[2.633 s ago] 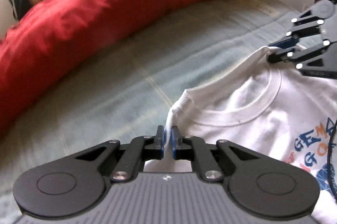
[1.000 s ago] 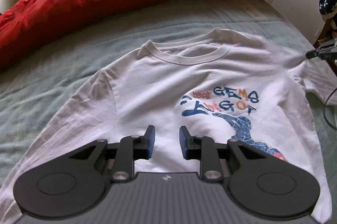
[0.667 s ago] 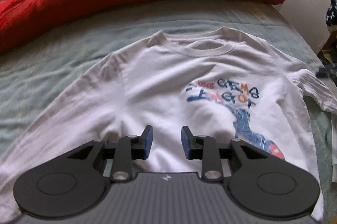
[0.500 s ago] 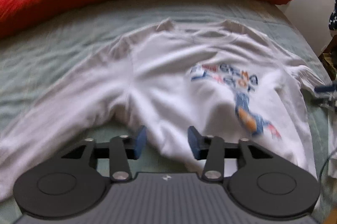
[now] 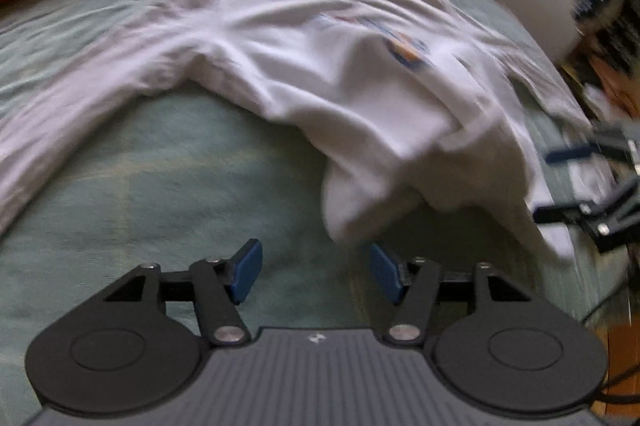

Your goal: Fold clothes

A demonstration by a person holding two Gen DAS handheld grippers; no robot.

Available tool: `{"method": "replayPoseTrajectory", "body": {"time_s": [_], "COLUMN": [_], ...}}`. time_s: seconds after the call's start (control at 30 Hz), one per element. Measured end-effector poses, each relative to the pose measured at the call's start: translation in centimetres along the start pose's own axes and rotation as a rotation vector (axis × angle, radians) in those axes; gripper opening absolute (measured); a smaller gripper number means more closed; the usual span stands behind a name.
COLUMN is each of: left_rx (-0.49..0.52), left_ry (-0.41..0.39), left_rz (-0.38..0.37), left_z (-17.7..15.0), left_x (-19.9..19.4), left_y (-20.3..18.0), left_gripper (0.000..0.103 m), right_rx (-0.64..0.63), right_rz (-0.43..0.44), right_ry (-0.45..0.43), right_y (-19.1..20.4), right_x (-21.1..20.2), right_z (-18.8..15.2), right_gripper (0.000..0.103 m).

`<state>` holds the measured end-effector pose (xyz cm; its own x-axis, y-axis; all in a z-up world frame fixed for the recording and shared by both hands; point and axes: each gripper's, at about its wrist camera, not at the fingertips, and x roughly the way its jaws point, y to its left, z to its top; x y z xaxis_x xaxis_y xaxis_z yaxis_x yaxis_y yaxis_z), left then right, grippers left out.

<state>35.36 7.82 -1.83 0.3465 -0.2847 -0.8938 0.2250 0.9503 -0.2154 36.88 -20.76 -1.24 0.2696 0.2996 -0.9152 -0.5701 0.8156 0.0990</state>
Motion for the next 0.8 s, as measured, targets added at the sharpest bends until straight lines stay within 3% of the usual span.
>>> {"method": "replayPoseTrajectory", "body": {"time_s": [0.13,0.23,0.5,0.8], "left_rx": [0.163,0.211,0.185,0.103], "left_ry": [-0.021,-0.057,-0.129,-0.24], "left_rz": [-0.027,-0.041,0.021,0.062], "left_z": [-0.6,-0.1,2.2,5.7], "left_x": [1.1,2.1,2.4,0.8], "left_y": [-1.4,-1.5,0.0,1.1], "left_gripper": [0.063,0.064,0.065,0.065], "right_rx": [-0.046,-0.092,-0.296,-0.322], "right_rz": [-0.068,-0.154,-0.437,-0.488], "right_ry": [-0.01,-0.024,-0.087,-0.282], "right_y": [3.1,5.3,6.9,1.5], "right_x": [0.2,1.0,3.8,0.9], "right_z": [-0.9,-1.5,-1.2,2.0], "right_gripper": [0.097,0.101,0.103,0.103]}}
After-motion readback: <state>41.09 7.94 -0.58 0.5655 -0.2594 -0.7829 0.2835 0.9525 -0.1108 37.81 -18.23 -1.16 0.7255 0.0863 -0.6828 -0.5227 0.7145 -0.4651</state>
